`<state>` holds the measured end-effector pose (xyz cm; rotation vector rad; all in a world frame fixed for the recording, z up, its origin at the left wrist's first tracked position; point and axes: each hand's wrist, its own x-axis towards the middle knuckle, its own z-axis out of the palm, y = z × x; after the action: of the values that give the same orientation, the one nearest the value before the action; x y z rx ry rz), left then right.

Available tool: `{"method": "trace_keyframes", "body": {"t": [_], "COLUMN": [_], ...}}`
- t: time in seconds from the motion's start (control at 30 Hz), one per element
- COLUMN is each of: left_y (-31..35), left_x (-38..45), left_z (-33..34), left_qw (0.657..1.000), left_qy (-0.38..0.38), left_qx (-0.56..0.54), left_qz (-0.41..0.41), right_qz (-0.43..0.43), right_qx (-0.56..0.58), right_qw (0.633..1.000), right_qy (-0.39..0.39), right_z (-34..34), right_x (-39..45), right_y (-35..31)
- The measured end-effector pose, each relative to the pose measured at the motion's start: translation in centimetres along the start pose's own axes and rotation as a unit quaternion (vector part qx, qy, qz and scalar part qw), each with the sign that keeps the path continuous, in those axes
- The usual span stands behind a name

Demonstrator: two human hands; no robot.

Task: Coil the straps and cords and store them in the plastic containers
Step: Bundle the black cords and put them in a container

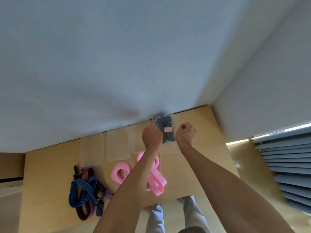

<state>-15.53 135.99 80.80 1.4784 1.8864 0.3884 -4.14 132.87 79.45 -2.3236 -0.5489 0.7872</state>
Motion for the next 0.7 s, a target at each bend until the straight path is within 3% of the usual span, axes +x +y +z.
{"method": "trace_keyframes", "body": {"t": [0.17,0.3,0.5,0.7], "left_y": [-0.9,-0.5,-1.2,-0.6], "left_x": [2.2,1.4,-1.0,0.5], "left_z": [2.8,3.2,2.7,2.7], "left_qw": [0.998,0.998,0.996,0.997], "left_qy": [0.001,0.029,-0.012,-0.011], "left_qx": [0.061,0.049,0.047,0.025], "left_qz": [-0.01,-0.018,-0.071,-0.074], "right_qz": [0.028,0.049,0.005,-0.014], "right_qx": [-0.058,-0.103,-0.136,-0.15], "right_qw": [0.998,0.992,0.991,0.989], "right_qy": [-0.011,-0.045,-0.013,-0.014], "right_z": [2.8,2.5,0.4,0.4], "right_x": [2.3,1.6,-0.6,1.8], "right_y": [1.1,2.5,4.5,1.7]}}
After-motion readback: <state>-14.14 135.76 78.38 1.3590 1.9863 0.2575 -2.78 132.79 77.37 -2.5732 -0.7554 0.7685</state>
